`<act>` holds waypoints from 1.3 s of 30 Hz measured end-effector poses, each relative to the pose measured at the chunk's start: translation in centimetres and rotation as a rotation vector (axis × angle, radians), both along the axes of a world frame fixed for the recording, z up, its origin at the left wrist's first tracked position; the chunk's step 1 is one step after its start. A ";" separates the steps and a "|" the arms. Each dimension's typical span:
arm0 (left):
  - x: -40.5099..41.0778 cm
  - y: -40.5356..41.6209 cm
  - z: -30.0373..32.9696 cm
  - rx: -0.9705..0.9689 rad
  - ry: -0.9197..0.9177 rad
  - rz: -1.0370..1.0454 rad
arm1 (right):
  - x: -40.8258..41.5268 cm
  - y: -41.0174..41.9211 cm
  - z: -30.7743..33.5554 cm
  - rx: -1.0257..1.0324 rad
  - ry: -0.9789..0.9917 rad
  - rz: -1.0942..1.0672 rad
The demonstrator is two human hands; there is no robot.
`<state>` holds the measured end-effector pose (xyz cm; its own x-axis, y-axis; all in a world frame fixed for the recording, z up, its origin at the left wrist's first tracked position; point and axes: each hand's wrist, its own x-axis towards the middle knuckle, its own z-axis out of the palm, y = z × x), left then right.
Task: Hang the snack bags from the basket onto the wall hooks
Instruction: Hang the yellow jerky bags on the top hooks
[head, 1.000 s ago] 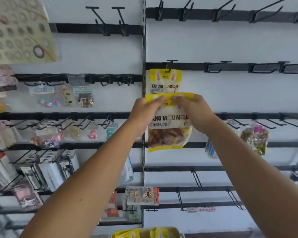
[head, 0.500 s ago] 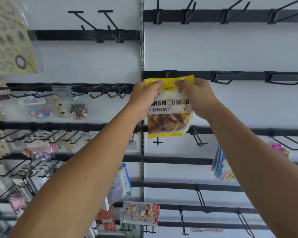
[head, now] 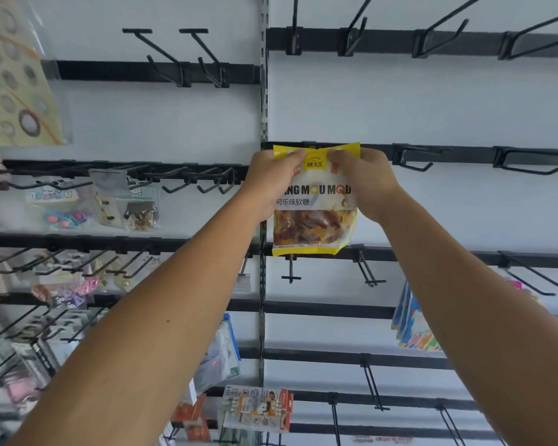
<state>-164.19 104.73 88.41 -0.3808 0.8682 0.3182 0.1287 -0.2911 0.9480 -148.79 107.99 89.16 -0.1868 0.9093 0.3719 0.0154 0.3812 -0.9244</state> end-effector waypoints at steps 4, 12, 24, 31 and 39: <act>-0.2 0.2 -0.2 -0.010 0.010 -0.019 | 0.0 0.1 -0.1 0.005 0.006 0.017; -0.8 0.0 -1.0 0.021 0.021 -0.056 | 0.1 0.1 -0.7 0.031 -0.039 0.053; -0.4 0.1 -1.2 0.022 0.023 -0.002 | -0.1 -0.1 -0.8 0.080 -0.063 0.013; -0.3 0.2 -0.9 -0.030 -0.008 -0.039 | -0.1 0.2 -0.6 0.076 -0.093 -0.002; -0.3 0.6 -1.4 -0.046 0.003 -0.035 | -0.1 1.1 -1.6 0.011 -0.100 -0.002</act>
<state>-164.49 105.28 86.99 -0.3487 0.8948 0.2788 0.1223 -0.2515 0.9601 -148.89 109.08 87.54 -0.2222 0.9056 0.3614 0.1084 0.3913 -0.9139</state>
